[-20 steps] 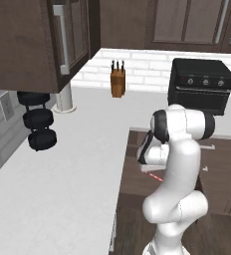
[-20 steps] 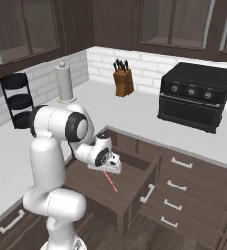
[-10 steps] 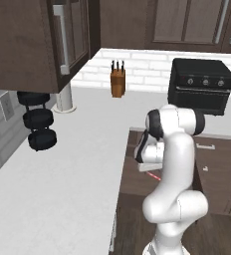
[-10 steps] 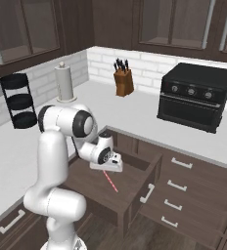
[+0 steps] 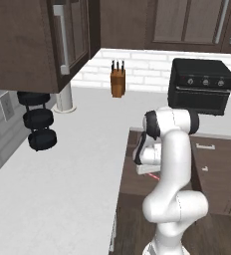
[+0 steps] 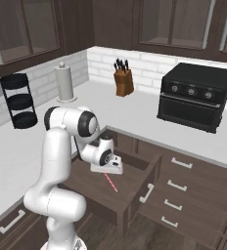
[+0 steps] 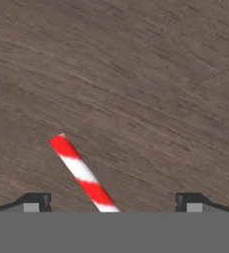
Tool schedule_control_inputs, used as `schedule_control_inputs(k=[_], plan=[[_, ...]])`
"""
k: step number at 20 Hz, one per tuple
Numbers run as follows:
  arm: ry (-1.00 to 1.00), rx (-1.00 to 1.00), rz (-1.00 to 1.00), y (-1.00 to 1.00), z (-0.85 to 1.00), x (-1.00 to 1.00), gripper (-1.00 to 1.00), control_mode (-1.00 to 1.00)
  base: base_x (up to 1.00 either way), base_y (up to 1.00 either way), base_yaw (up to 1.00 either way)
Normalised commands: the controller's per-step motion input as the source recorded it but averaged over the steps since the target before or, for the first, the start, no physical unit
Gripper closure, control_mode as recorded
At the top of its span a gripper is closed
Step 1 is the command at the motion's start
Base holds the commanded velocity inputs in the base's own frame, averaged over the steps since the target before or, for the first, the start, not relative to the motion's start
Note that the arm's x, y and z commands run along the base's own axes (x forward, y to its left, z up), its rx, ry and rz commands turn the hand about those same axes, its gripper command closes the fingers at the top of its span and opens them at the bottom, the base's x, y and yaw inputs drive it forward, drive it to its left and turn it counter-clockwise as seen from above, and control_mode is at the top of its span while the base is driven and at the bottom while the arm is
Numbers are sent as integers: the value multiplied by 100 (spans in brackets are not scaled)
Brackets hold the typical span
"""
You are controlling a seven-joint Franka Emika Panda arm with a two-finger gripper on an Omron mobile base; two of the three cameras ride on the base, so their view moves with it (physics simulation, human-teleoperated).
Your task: Take a straw from the drawer in front and place it inside the glass cup on the dining counter.
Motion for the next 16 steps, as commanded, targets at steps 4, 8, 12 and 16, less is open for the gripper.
schedule_control_inputs(k=[4, 8, 12, 16], plan=[[1, 0, 3, 0, -36, 2, 100, -100, 0, 0, 0], [0, 0, 1, 0, -21, 0, 100, -100, 0, 0, 0], [0, 0, 0, -13, -8, 0, 100, -100, 0, 0, 0], [0, 0, 0, -26, -1, 1, 100, -100, 0, 0, 0]])
